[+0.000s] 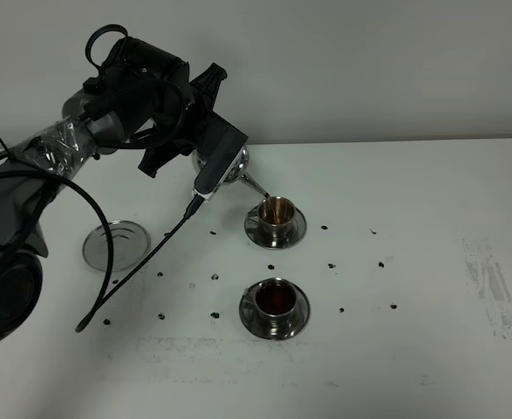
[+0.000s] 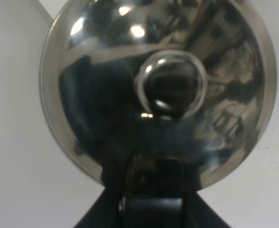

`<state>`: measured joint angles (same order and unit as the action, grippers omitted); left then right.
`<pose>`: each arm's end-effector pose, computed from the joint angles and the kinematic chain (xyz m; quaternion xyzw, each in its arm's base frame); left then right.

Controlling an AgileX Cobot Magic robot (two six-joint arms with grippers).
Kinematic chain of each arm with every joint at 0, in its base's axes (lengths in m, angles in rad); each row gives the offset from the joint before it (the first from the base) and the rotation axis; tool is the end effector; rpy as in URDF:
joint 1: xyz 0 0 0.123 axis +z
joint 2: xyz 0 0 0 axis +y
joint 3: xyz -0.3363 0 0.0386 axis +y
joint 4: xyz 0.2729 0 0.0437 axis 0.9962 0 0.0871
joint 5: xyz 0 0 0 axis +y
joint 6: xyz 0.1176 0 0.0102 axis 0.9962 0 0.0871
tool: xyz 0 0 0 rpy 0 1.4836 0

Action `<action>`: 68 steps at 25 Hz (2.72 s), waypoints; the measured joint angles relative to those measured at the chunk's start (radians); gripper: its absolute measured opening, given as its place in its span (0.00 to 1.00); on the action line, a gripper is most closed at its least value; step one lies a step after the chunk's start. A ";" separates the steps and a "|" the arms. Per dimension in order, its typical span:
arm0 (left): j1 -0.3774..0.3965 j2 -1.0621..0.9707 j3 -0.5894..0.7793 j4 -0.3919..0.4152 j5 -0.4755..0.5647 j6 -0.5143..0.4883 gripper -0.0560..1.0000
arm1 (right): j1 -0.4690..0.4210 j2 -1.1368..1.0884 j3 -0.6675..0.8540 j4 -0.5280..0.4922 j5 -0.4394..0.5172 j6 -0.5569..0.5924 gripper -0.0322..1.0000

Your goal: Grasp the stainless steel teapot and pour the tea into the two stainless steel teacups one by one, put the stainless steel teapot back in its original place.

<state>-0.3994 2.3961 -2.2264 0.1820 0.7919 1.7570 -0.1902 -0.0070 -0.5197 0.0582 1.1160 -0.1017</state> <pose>0.5821 -0.2292 0.2305 0.8427 0.4093 0.2776 0.2126 -0.0178 0.0097 0.2775 0.0357 0.8595 -0.0453 0.5079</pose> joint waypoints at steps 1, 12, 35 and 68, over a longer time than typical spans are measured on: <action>0.000 0.000 0.000 0.001 0.000 0.001 0.26 | 0.000 0.000 0.000 0.000 0.000 0.000 0.23; -0.010 0.000 0.000 0.045 0.000 0.002 0.26 | 0.000 0.000 0.000 0.000 0.000 0.000 0.23; -0.017 0.000 0.000 0.078 -0.020 0.002 0.26 | 0.000 0.000 0.000 0.000 0.000 0.000 0.23; -0.030 0.003 0.000 0.103 -0.045 0.018 0.26 | 0.000 0.000 0.000 0.000 0.000 0.000 0.23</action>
<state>-0.4293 2.3991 -2.2264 0.2846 0.7472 1.7746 -0.1902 -0.0070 -0.5197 0.0582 1.1160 -0.1017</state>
